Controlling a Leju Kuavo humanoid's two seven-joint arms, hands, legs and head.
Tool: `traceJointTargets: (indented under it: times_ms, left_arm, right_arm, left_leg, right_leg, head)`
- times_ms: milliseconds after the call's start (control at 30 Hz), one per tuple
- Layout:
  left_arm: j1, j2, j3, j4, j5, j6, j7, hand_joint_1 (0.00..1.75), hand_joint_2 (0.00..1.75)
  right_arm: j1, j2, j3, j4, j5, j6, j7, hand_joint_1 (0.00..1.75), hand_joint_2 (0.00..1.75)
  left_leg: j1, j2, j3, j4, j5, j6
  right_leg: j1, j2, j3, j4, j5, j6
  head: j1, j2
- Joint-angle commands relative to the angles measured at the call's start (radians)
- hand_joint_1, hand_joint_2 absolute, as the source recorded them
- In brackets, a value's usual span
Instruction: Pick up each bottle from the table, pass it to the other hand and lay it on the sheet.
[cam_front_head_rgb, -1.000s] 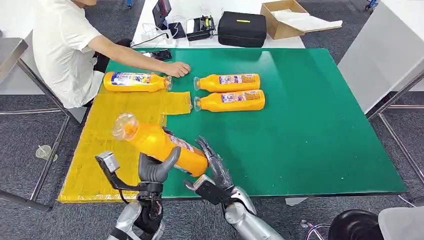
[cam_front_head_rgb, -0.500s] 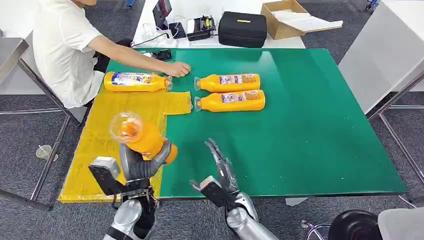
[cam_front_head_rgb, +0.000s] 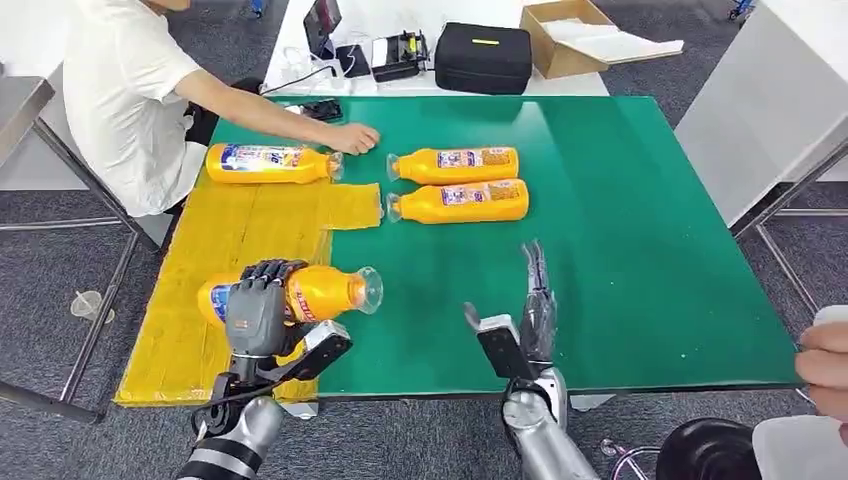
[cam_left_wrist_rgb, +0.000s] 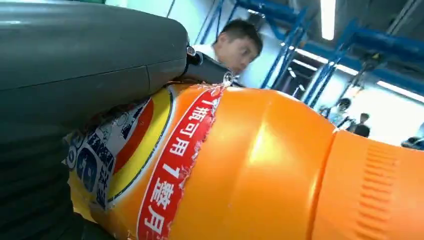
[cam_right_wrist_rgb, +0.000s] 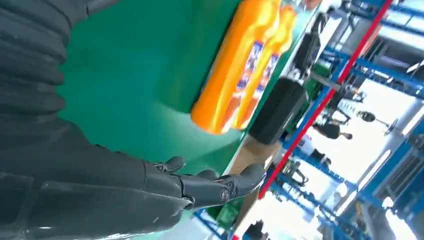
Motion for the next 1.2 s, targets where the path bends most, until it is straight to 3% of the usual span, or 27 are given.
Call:
traceJointTargets:
  times_ms: [33,133,333,367,400,433,467,500,567,633,667,700,733,1200]
  left_arm:
    - [-0.111,0.033,-0.018,0.223,-0.056,-0.038,0.102,1.75,1.75]
    - [-0.221,0.074,-0.078,0.422,-0.108,-0.197,0.233,1.75,1.75]
    - [-0.314,0.093,-0.078,0.576,-0.128,-0.263,0.277,1.75,1.75]
    - [-0.32,0.092,-0.071,0.579,-0.116,-0.277,0.267,1.47,1.75]
    - [-0.326,0.091,-0.068,0.584,-0.112,-0.294,0.265,1.08,1.75]
    - [-0.333,0.09,-0.059,0.586,-0.091,-0.329,0.248,1.06,1.75]
    - [-0.334,0.089,-0.056,0.587,-0.085,-0.338,0.243,0.52,1.75]
    - [-0.341,0.092,-0.063,0.594,-0.083,-0.367,0.235,0.82,1.75]
    - [-0.35,0.094,-0.074,0.605,-0.093,-0.377,0.241,0.73,1.75]
    - [-0.352,0.092,-0.076,0.609,-0.096,-0.374,0.247,0.49,1.75]
    - [-0.352,0.092,-0.076,0.609,-0.096,-0.374,0.247,0.49,1.75]
    - [-0.352,0.092,-0.076,0.609,-0.096,-0.374,0.247,0.17,1.75]
    - [-0.353,0.091,-0.081,0.611,-0.1,-0.379,0.246,0.02,1.75]
    - [-0.356,0.092,-0.093,0.613,-0.106,-0.407,0.244,0.0,1.75]
  right_arm:
    - [0.011,0.011,-0.056,-0.022,0.006,0.025,0.002,0.0,1.75]
    - [0.011,0.026,-0.057,-0.005,0.023,0.041,-0.011,0.0,1.75]
    - [-0.002,0.034,-0.095,0.001,-0.002,0.037,-0.017,0.0,1.75]
    - [-0.006,0.034,-0.098,0.011,-0.004,0.042,-0.016,0.0,1.75]
    - [-0.008,0.032,-0.098,0.018,-0.003,0.047,-0.017,0.0,1.75]
    - [-0.012,0.035,-0.105,0.028,-0.006,0.047,-0.023,0.0,1.75]
    - [-0.015,0.037,-0.109,0.032,-0.008,0.048,-0.025,0.0,1.75]
    - [-0.019,0.039,-0.113,0.039,-0.01,0.048,-0.028,0.0,1.75]
    - [-0.026,0.04,-0.115,0.049,-0.008,0.048,-0.028,0.0,1.75]
    - [-0.027,0.04,-0.114,0.053,-0.006,0.049,-0.028,0.0,1.75]
    - [-0.027,0.04,-0.114,0.053,-0.006,0.049,-0.028,0.0,1.75]
    - [-0.027,0.04,-0.114,0.053,-0.006,0.049,-0.028,0.0,1.75]
    - [-0.027,0.041,-0.112,0.054,-0.004,0.05,-0.028,0.0,1.75]
    - [-0.027,0.04,-0.112,0.06,-0.001,0.049,-0.028,0.0,1.75]
  left_leg:
    - [0.0,0.0,0.004,0.0,-0.002,0.0]
    - [0.0,-0.001,0.004,-0.001,-0.001,0.0]
    - [0.001,0.0,0.004,0.0,-0.001,-0.001]
    - [0.0,0.001,0.004,-0.001,0.0,-0.001]
    - [0.0,0.001,0.004,-0.001,0.001,-0.001]
    - [0.001,0.002,0.006,0.0,0.0,-0.001]
    - [0.0,0.002,0.006,-0.001,0.0,-0.001]
    - [0.001,0.002,0.007,0.0,-0.001,-0.001]
    - [0.0,0.001,0.006,-0.001,0.001,-0.001]
    - [0.0,0.002,0.008,-0.001,0.0,-0.001]
    - [0.0,0.002,0.008,-0.001,0.001,-0.001]
    - [0.0,0.003,0.009,-0.001,0.0,-0.001]
    - [0.0,0.003,0.009,-0.001,0.0,-0.001]
    - [0.0,0.004,0.01,-0.001,0.0,-0.001]
  right_leg:
    - [0.001,-0.001,0.005,0.0,-0.002,-0.003]
    - [0.0,-0.003,0.004,0.0,-0.001,-0.003]
    - [0.001,-0.001,0.005,0.0,-0.001,-0.005]
    - [0.001,-0.001,0.004,-0.001,0.0,-0.003]
    - [0.001,0.0,0.004,0.0,0.0,-0.003]
    - [0.001,0.001,0.007,0.0,0.0,-0.004]
    - [0.001,0.001,0.006,0.0,0.0,-0.003]
    - [0.002,0.001,0.008,0.0,-0.001,-0.004]
    - [0.0,0.001,0.007,0.0,0.0,-0.003]
    - [0.001,0.002,0.008,0.0,0.0,-0.003]
    - [0.0,0.001,0.009,0.0,0.0,-0.003]
    - [0.001,0.002,0.01,-0.001,0.0,-0.004]
    - [0.001,0.002,0.009,0.0,0.001,-0.003]
    - [0.001,0.002,0.011,0.0,0.001,-0.007]
  head:
    - [0.0,0.0]
    - [0.0,0.0]
    - [0.0,0.0]
    - [0.0,0.0]
    - [0.0,0.0]
    - [0.0,0.0]
    - [0.0,0.0]
    - [0.0,0.0]
    - [0.0,0.0]
    - [0.0,0.0]
    - [0.0,0.0]
    - [0.0,0.0]
    - [0.0,0.0]
    - [0.0,0.0]
